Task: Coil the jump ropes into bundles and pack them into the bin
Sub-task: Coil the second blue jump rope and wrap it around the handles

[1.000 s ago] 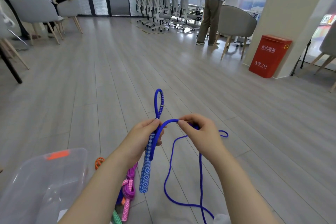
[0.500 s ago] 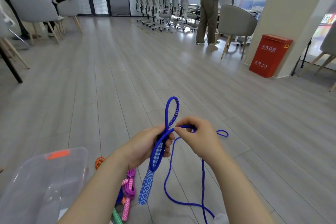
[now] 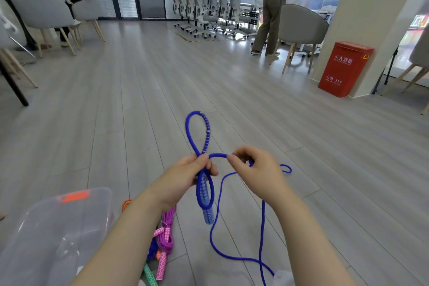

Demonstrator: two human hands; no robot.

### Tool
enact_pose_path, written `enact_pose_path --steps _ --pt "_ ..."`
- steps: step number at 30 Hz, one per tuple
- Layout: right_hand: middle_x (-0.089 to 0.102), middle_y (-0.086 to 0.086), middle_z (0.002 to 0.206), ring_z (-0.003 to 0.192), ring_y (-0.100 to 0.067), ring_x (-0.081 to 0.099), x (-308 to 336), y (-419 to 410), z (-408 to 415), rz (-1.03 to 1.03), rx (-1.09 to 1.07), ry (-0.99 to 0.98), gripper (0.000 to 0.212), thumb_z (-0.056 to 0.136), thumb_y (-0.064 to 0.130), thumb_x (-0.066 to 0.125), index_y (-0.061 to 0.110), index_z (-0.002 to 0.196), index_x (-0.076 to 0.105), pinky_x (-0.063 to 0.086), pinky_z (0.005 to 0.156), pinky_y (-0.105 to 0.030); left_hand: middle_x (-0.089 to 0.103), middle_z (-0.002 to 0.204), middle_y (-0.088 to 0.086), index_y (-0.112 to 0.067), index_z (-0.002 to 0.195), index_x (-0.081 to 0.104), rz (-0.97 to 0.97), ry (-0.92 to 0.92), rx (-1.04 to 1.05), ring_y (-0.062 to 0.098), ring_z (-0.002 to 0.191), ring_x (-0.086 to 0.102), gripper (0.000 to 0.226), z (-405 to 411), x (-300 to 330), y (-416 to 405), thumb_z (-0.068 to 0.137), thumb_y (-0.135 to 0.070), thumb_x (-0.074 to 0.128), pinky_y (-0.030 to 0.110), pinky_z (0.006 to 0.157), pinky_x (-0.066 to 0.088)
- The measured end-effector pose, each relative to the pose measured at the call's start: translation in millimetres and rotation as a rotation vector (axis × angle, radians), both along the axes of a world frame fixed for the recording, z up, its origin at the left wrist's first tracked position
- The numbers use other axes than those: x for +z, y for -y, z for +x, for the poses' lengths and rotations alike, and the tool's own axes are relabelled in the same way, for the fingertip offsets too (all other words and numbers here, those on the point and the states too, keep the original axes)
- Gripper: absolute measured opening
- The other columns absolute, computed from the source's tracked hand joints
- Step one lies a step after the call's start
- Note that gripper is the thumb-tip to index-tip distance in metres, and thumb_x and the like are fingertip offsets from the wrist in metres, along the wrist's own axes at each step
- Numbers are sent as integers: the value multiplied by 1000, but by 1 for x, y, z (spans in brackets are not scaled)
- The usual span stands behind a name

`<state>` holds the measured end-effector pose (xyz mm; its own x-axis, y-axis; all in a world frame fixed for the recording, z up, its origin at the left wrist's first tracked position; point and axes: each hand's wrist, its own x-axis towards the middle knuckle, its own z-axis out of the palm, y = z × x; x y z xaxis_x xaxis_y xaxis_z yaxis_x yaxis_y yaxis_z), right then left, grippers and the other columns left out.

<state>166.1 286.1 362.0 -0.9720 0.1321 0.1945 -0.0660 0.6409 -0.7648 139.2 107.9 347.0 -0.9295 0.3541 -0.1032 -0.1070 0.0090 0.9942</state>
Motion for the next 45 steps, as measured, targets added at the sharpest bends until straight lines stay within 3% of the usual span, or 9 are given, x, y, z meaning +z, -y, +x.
enact_pose_path --steps 6,11,17,26,31,35,38,40,45 --pt "48 11 57 52 -6 40 4 -22 2 -82 -10 123 29 89 46 61 24 73 70 35 55 -23 63 61 -4 -15 74 54 518 123 508 14 72 62 35 -33 -5 30 104 -28 40 34 84 43" --pt "48 5 62 52 -8 37 9 -9 4 -174 3 144 28 97 33 52 24 78 70 32 52 -22 63 61 -6 -15 75 56 299 40 544 20 81 61 35 -22 -3 20 104 -28 41 34 82 48" --pt "55 6 63 61 -9 45 12 15 2 -628 -47 137 39 93 3 36 16 88 72 38 61 -27 70 78 -1 -13 85 65 12 5 338 20 89 66 28 -3 1 -4 102 -25 46 41 96 50" --pt "65 3 74 65 -12 49 11 25 1 -714 -64 13 32 98 3 42 16 98 71 45 60 -24 59 72 -1 -11 102 63 13 23 234 11 75 62 24 3 4 -11 103 -24 43 24 75 51" --pt "59 -2 68 60 -14 41 14 1 0 -829 -22 -43 27 93 -2 47 10 91 71 34 56 -25 53 66 -2 -11 91 59 351 66 421 17 71 57 23 -11 3 -3 104 -21 43 32 80 50" --pt "62 2 66 58 -11 45 17 -28 7 -476 33 129 20 92 7 56 16 95 73 38 59 -25 50 61 -4 -12 86 53 651 43 570 12 62 55 24 -25 2 20 104 -22 42 30 75 49" --pt "62 8 65 59 -8 49 11 -35 10 -46 59 341 13 92 26 61 23 91 74 41 61 -24 50 61 -6 -14 87 52 724 7 611 11 63 56 24 -29 3 31 105 -23 39 29 76 48" --pt "61 6 64 56 -10 49 6 -33 8 28 10 396 15 91 29 62 21 86 74 40 57 -24 49 61 -6 -13 88 52 712 6 580 12 64 56 24 -27 4 30 105 -24 39 30 77 48" --pt "57 -2 62 47 -12 42 10 -19 2 -557 -138 221 13 93 15 62 6 92 71 37 45 -23 47 61 -4 -12 86 51 532 43 390 14 64 53 24 -18 4 15 104 -22 39 32 79 46"
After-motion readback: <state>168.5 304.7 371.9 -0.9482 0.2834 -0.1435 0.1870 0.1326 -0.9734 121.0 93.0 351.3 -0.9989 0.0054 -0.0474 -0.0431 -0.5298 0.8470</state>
